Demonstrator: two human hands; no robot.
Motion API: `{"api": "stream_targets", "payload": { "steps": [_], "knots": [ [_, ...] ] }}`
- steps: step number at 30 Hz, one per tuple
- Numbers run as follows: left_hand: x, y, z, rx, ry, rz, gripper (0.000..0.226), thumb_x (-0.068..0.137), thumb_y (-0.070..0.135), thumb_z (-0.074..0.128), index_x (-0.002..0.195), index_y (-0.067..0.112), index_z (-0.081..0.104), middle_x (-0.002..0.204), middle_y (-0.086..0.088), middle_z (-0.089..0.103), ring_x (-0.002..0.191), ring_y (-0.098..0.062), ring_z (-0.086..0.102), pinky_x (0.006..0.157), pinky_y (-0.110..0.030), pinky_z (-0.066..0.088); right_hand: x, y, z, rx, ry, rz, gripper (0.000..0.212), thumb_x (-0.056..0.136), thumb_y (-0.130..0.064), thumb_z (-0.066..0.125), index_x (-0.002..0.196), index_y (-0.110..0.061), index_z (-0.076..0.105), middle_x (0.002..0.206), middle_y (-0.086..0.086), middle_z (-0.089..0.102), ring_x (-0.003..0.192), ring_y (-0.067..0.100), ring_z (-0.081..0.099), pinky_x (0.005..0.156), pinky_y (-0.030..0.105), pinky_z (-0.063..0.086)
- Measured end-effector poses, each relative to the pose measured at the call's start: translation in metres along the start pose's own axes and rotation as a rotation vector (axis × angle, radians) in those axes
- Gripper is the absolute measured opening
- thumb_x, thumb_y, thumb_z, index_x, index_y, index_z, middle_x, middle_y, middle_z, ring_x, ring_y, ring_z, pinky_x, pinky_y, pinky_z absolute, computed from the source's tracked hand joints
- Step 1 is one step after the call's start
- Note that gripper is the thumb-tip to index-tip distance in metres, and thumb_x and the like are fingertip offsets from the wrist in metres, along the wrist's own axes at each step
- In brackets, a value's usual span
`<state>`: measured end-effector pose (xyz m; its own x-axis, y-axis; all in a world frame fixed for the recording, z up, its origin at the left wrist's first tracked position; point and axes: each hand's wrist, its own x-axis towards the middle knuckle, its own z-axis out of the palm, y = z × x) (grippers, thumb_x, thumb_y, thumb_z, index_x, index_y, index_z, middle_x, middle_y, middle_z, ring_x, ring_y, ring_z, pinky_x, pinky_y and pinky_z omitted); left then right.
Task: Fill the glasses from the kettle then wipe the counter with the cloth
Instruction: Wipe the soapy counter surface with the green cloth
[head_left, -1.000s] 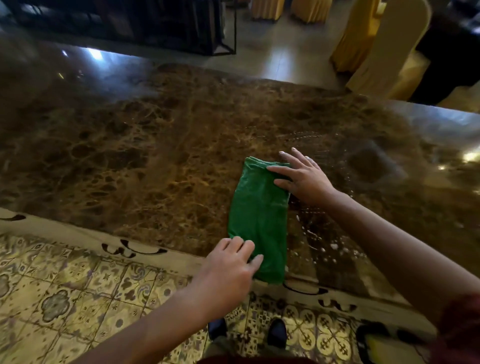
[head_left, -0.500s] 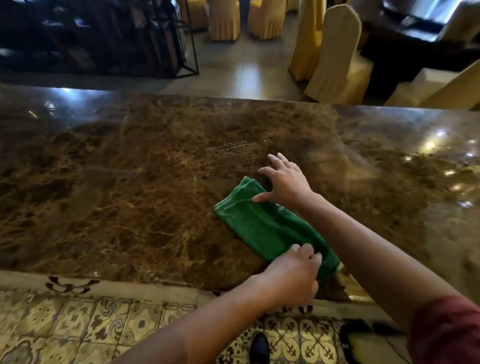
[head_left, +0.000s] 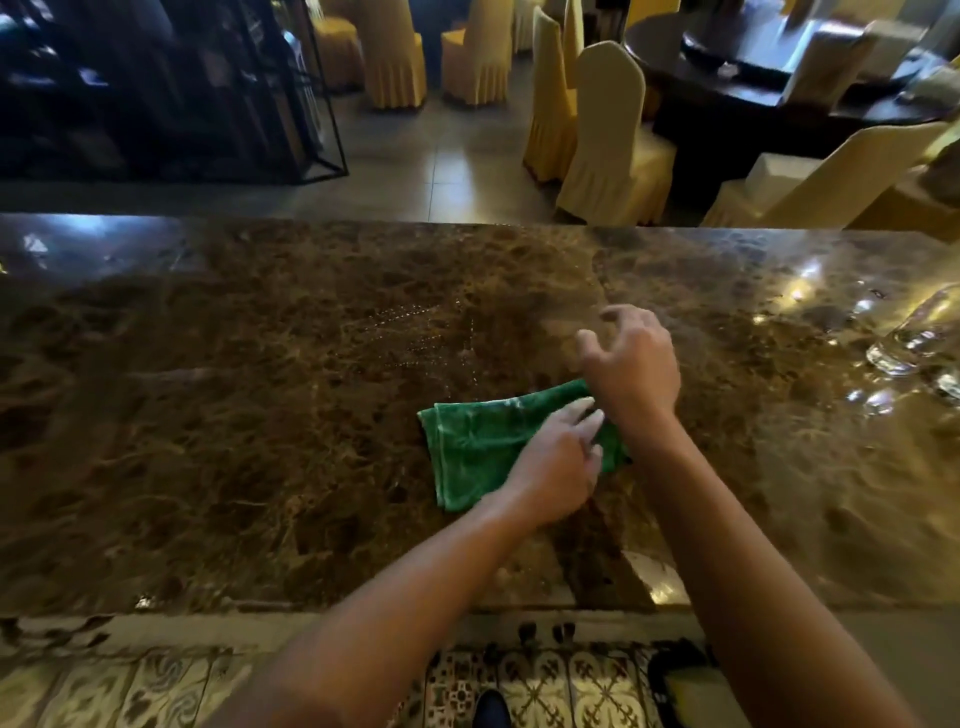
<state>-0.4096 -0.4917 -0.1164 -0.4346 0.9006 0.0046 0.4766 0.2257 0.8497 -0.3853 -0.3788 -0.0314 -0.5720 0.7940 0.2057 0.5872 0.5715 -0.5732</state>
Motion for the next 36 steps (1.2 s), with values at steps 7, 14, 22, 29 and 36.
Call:
{"api": "stream_targets", "payload": {
  "steps": [7,14,22,29,36],
  "knots": [
    [-0.073,-0.079,-0.114,0.888,0.232,-0.129,0.059,0.099,0.050,0.051,0.148,0.017,0.050,0.165,-0.013,0.029,0.157,-0.032,0.013,0.126,-0.055,0.014,-0.063,0.033,0.031,0.006,-0.040,0.219,0.062,0.091,-0.041,0.061,0.144,-0.009,0.053,0.155,0.017,0.046,0.146,0.034,0.039,0.119,0.052,0.033],
    [-0.113,-0.152,-0.216,0.974,0.181,-0.541,0.076,0.100,0.066,0.029,0.159,0.018,0.030,0.171,-0.012,0.010,0.158,-0.031,-0.005,0.125,-0.057,0.005,-0.086,0.020,0.080,-0.275,-0.136,0.245,0.081,0.094,-0.058,0.054,0.152,-0.003,0.042,0.162,0.031,0.031,0.155,0.048,0.015,0.127,0.058,0.009],
    [-0.133,-0.184,-0.264,0.905,0.278,-0.579,0.079,0.101,0.065,0.024,0.159,0.012,0.028,0.170,-0.015,0.011,0.158,-0.031,-0.003,0.125,-0.057,0.005,-0.078,0.010,0.090,-0.355,-0.060,0.224,0.090,0.088,-0.051,0.065,0.155,0.001,0.035,0.165,0.034,0.019,0.155,0.049,0.013,0.126,0.060,0.013],
    [-0.129,-0.216,-0.294,0.821,0.298,-0.649,0.088,0.097,0.072,0.014,0.163,0.013,0.015,0.171,-0.013,0.004,0.158,-0.029,-0.006,0.126,-0.056,0.000,-0.077,-0.027,0.129,-0.241,-0.083,0.368,0.087,0.097,-0.053,0.049,0.160,0.002,0.024,0.168,0.031,0.012,0.158,0.043,0.004,0.128,0.054,0.001],
    [-0.128,-0.222,-0.294,0.811,0.288,-0.644,0.085,0.098,0.071,0.012,0.163,0.015,0.009,0.172,-0.010,-0.001,0.158,-0.024,-0.009,0.126,-0.053,-0.004,-0.012,-0.046,0.166,-0.312,-0.155,0.135,0.071,0.106,-0.048,0.031,0.161,-0.004,0.026,0.170,0.025,0.015,0.159,0.038,0.007,0.129,0.051,0.002]
  ]
}}
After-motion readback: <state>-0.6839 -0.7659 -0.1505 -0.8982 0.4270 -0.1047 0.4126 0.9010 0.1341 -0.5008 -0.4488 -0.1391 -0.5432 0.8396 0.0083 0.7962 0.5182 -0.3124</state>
